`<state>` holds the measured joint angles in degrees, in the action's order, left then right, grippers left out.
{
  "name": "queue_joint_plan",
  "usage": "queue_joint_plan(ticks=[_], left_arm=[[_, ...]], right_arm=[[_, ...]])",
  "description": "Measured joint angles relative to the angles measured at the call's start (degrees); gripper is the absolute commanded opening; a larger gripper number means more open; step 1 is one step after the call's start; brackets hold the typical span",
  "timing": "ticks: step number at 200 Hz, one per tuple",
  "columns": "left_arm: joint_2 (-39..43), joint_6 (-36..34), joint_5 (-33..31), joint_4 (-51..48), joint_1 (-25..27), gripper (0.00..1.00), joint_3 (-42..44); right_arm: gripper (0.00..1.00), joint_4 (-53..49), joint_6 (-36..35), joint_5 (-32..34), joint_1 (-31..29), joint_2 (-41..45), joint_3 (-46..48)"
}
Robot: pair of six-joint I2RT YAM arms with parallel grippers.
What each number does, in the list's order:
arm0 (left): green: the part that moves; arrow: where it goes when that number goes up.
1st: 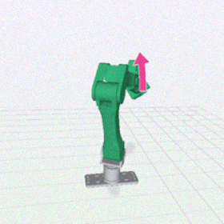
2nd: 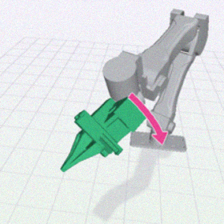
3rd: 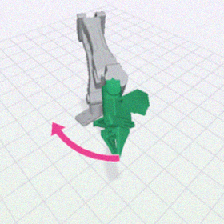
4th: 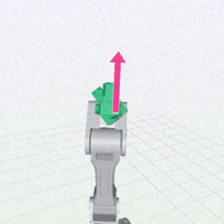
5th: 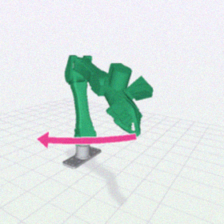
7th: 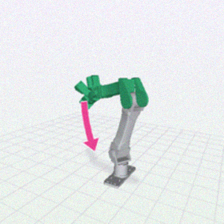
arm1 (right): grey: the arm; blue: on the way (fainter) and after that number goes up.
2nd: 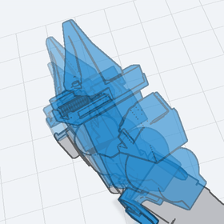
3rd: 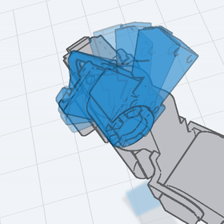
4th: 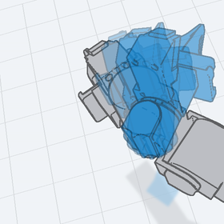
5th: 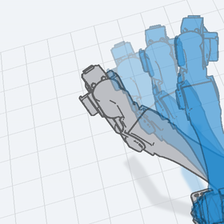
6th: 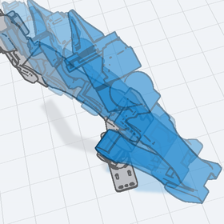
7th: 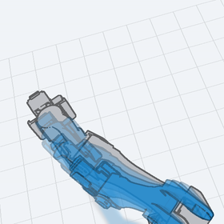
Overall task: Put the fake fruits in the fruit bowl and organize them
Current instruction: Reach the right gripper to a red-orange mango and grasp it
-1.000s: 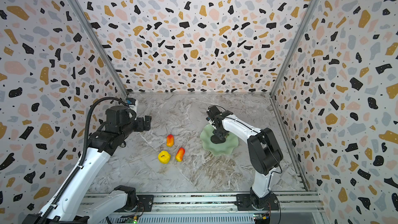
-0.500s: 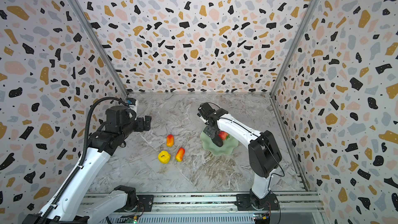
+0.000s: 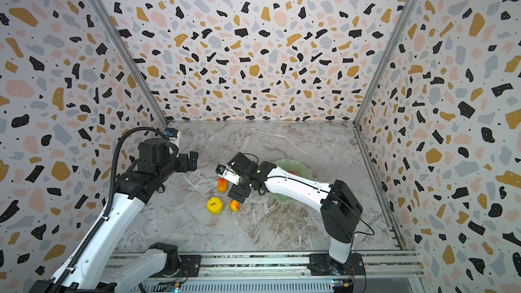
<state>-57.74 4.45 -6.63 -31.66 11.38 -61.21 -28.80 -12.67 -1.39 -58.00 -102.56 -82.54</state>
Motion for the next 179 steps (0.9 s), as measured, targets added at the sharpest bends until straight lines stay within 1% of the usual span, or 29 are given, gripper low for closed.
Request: queue_joint_plan(ticks=[28,51,72,130,147,179], left_arm=[[0.0,0.0,-0.13,0.0,0.0,1.0,0.0],[0.0,0.0,-0.22,0.0,0.0,1.0,0.0],[0.15,0.0,-0.35,-0.02,0.0,1.0,0.0],[0.5,-0.2,-0.37,-0.02,0.0,1.0,0.11],[0.5,-0.28,-0.37,-0.02,0.0,1.0,0.11],[0.52,-0.39,-0.37,-0.02,0.0,1.0,0.11]], right_arm=[[0.99,2.23,2.4,-1.4,-1.64,-5.2,0.0],[0.99,3.26,3.78,-2.69,-2.6,-7.78,0.0],[0.99,4.07,4.74,-3.56,-3.26,-9.2,0.02],[1.0,4.94,5.84,-3.39,-3.26,-10.67,1.57],[0.96,5.25,6.05,-3.28,-3.23,-10.95,1.88],[0.82,5.95,6.51,-3.23,-3.19,-11.54,1.92]])
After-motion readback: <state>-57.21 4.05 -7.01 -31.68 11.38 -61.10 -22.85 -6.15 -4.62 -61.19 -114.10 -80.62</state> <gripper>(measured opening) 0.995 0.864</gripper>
